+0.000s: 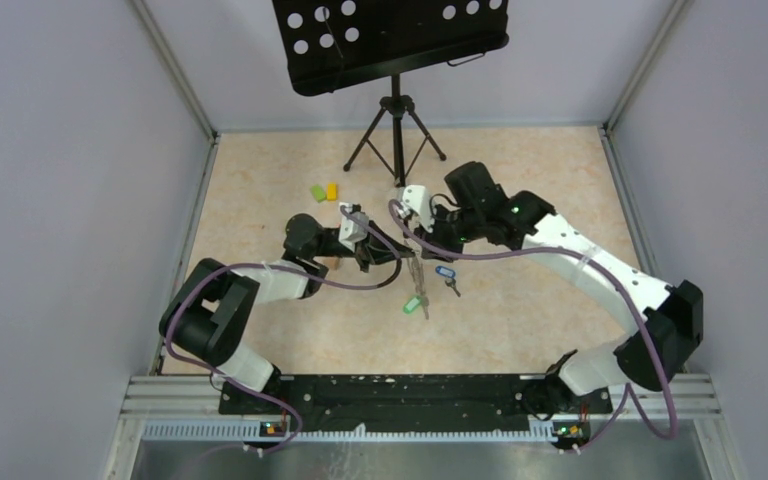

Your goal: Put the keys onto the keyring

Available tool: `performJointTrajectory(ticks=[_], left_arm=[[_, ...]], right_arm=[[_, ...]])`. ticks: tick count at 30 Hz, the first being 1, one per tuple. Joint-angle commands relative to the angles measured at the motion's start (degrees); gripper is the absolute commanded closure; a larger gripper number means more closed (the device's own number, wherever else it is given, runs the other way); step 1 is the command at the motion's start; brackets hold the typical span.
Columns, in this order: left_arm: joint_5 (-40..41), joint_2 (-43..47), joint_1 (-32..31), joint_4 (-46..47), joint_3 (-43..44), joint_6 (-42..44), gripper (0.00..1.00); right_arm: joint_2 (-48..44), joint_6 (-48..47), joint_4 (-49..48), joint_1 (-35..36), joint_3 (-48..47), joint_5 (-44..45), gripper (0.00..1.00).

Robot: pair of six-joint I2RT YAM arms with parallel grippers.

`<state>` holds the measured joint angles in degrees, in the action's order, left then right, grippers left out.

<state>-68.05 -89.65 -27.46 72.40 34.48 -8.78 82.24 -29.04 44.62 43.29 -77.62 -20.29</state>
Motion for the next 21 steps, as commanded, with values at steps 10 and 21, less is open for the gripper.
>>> performJointTrajectory(ticks=[10,21], left_arm=[[2.63,4.46,0.44,1.42,-1.03,-15.19,1.00],[3.89,5.01,-0.08,-1.47,0.09,-21.19,1.00]], right_arm=[[-16.98,0.48,-26.93,-10.23,20.26,-21.59,0.71],[-15.02,4.53,-33.96,-10.24,23.79,-28.13,0.75]])
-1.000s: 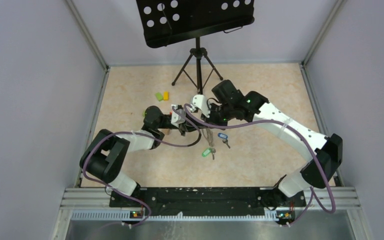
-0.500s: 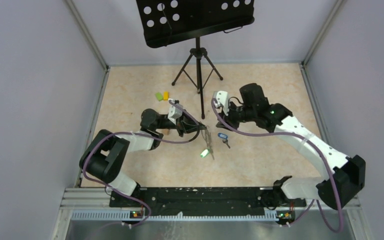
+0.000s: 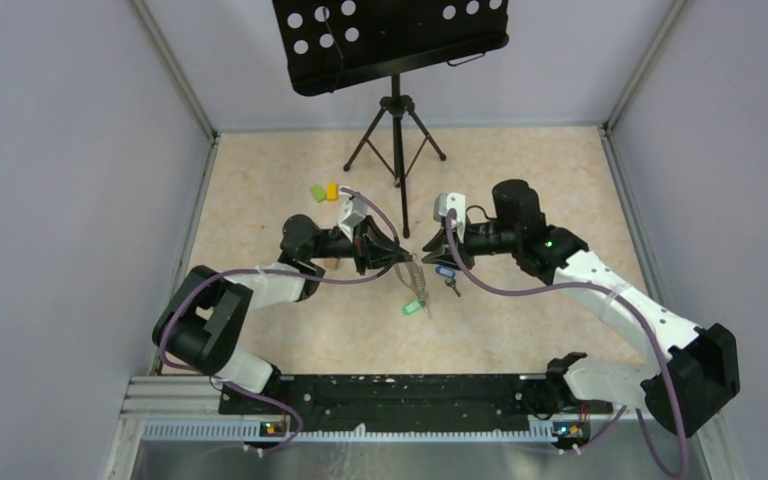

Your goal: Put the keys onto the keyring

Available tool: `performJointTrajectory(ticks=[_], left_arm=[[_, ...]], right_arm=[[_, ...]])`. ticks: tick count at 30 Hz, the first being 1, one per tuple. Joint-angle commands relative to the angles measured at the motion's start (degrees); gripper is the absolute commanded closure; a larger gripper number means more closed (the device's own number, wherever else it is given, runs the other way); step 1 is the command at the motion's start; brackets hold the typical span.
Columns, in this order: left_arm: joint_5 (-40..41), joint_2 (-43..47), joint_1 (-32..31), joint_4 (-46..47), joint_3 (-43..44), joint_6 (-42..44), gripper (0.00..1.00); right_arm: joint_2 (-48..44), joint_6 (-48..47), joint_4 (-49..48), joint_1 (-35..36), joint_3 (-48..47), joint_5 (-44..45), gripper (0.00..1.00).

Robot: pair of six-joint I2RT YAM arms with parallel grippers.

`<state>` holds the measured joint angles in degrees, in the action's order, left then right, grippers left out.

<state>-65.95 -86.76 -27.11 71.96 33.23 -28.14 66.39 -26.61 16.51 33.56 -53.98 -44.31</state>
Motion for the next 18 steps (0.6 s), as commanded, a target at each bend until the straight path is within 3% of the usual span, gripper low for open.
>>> performJointTrajectory(ticks=[1,18], left_arm=[[2.11,2.45,-0.47,-1.04,1.12,-1.50,1.00],[1.00,2.54,-0.75,5.63,-0.15,-5.25,1.00]], right_arm=[[1.10,2.31,-5.94,-0.56,-0.02,-4.23,0.75],[3.56,2.44,-6.30,-0.51,-0.35,-4.80,0.82]])
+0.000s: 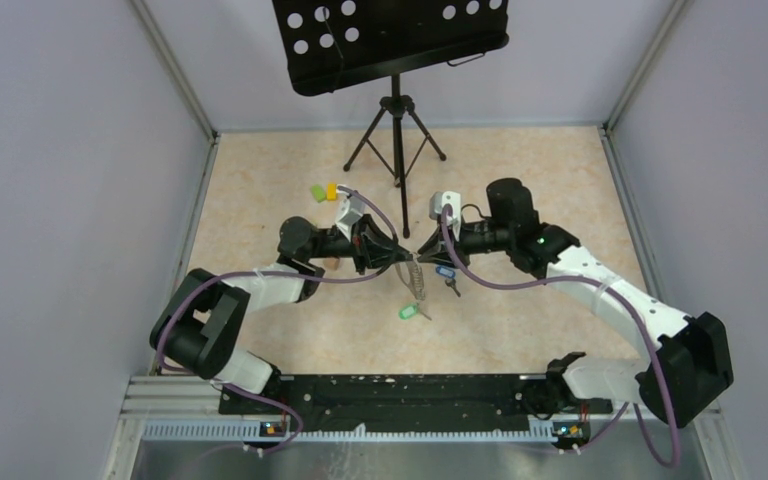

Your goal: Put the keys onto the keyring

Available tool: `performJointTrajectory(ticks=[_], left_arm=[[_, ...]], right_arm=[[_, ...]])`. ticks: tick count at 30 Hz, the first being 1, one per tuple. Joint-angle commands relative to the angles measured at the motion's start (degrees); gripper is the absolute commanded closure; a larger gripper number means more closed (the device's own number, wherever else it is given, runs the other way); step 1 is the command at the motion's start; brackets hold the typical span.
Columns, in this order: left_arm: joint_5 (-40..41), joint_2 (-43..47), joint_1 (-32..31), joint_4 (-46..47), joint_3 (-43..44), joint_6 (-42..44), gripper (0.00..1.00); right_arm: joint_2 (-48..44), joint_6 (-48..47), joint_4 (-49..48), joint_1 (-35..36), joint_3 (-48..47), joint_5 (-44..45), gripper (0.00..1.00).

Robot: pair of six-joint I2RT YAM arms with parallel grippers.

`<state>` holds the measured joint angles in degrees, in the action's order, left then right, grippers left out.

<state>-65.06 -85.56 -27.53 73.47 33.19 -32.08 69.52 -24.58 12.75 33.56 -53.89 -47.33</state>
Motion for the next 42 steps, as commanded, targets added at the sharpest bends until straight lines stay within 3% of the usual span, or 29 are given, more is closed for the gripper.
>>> performJointTrajectory(ticks=[1,20,22,26,31,34,38,42], left_arm=[[0.11,1.21,-0.44,3.87,0.06,-1.28,1.00],[0.73,-0.03,-1.43,2.20,0.65,0.08,1.00],[0.73,-0.13,-1.44,2.20,0.60,0.07,1.00],[0.73,-0.05,-1.41,1.99,0.56,0.49,1.00],[0.84,0.12,-1.47,0.41,0.30,3.03,1.00],[0.25,0.71,-1.46,-2.05,0.41,8.87,0.99],[1.15,3.37,-1.41,-12.25,1.63,21.23,0.75],[2.34,4.87,-1.31,-24.09,4.75,30.79,0.59]], right_arm=[[0.44,0.45,-2.51,-0.51,-0.51,-1.97,0.81],[1.56,1.13,-3.13,-0.13,-0.31,-4.72,0.82],[1.67,1.04,-3.09,-0.08,-0.24,-4.70,0.85],[1.53,0.61,-2.75,-0.08,-0.33,-4.29,1.00],[0.78,-1.07,0.07,-0.08,-1.94,-1.92,1.00],[1.33,-3.75,5.96,0.39,-5.98,1.54,1.00],[2.89,-8.10,16.27,3.43,-12.47,9.49,1.00],[5.89,-9.74,24.65,7.38,-18.54,17.90,1.00]])
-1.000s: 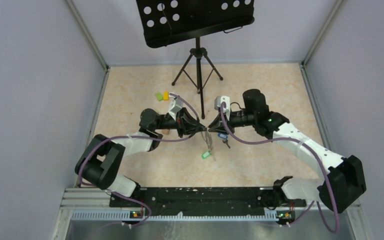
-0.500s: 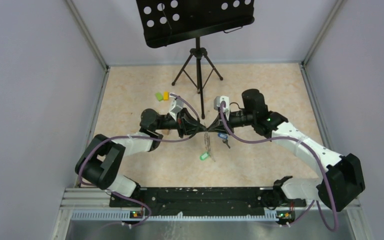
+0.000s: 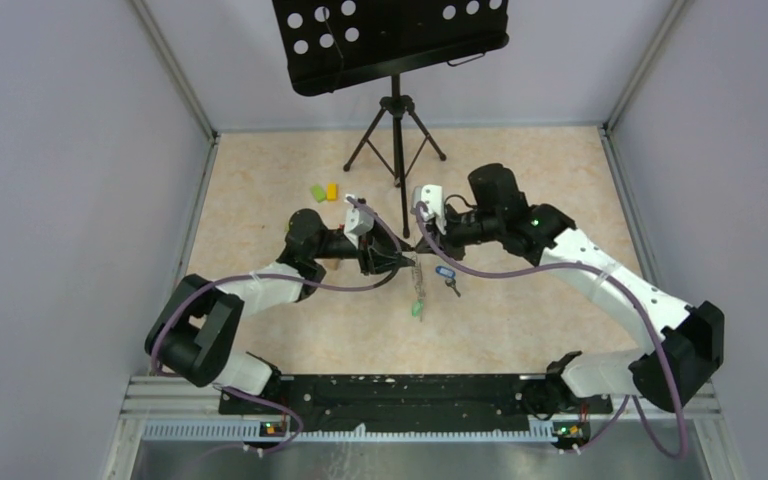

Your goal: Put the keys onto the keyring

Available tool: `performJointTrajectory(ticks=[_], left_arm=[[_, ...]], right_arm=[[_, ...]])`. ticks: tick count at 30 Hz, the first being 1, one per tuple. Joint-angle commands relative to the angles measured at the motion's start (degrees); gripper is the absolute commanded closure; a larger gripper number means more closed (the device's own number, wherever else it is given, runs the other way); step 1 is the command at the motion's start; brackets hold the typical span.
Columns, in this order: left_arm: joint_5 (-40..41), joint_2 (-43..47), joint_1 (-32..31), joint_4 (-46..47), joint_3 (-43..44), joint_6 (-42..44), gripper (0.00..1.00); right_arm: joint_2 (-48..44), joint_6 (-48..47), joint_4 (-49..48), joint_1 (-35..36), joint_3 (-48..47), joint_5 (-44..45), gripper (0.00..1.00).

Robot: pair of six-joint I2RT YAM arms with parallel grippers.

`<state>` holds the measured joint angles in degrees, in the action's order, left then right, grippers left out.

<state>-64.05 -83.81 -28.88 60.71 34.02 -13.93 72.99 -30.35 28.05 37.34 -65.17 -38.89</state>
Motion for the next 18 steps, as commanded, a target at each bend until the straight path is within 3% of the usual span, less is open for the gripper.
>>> performJointTrajectory(ticks=[1,8,18], left_arm=[[1.70,3.43,-0.01,-13.04,4.31,14.14,0.55],[3.24,5.20,0.05,-11.61,2.06,18.44,0.45],[2.25,3.19,0.00,4.55,-2.89,14.80,0.52]], right_arm=[[3.29,-4.08,11.99,4.46,-8.97,11.86,1.00],[7.70,-4.11,21.72,8.71,-18.23,22.18,1.00],[12.91,-4.61,31.85,11.91,-27.10,30.77,1.00]])
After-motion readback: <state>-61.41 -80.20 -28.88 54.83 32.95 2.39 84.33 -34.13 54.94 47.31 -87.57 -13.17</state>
